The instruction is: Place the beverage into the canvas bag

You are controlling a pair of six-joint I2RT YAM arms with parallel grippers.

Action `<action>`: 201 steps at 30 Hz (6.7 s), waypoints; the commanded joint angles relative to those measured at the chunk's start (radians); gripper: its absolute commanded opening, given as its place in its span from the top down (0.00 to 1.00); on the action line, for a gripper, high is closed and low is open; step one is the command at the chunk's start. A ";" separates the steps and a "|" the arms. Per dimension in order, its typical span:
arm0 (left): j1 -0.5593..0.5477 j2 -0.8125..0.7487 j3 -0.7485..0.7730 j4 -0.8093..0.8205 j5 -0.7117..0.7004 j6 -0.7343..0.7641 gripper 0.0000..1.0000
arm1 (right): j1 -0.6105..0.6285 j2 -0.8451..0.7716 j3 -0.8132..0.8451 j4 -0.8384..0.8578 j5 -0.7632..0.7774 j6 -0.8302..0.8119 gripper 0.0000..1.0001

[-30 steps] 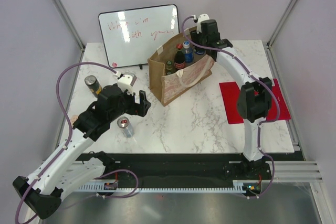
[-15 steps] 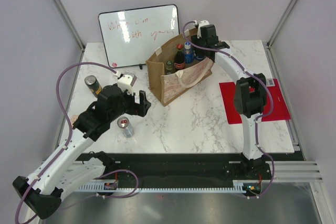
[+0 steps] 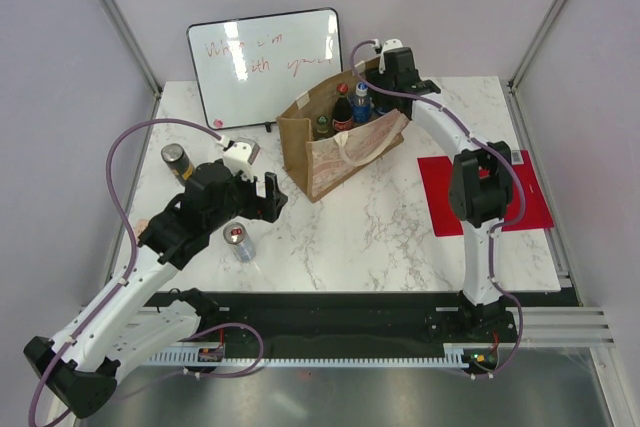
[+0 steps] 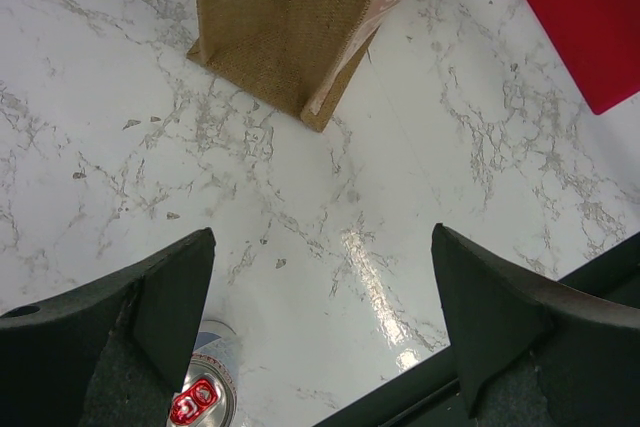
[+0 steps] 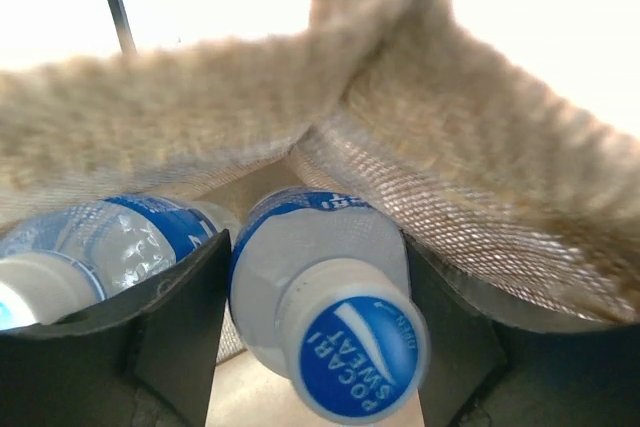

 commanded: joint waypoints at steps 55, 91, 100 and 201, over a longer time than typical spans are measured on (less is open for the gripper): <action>0.003 -0.301 0.434 -0.276 -0.138 -0.145 0.04 | 0.803 -0.800 -0.655 0.279 -0.054 0.235 0.27; 0.003 -0.321 0.584 -0.402 -0.126 -0.225 0.05 | 0.976 -0.142 -0.385 0.386 0.067 0.090 0.19; 0.003 -0.304 0.566 -0.419 -0.127 -0.237 0.05 | 0.978 -0.143 -0.402 0.395 0.035 0.083 0.41; 0.095 0.195 0.111 -0.023 0.100 -0.003 0.05 | 0.274 -0.367 0.165 -0.274 0.187 -0.035 1.00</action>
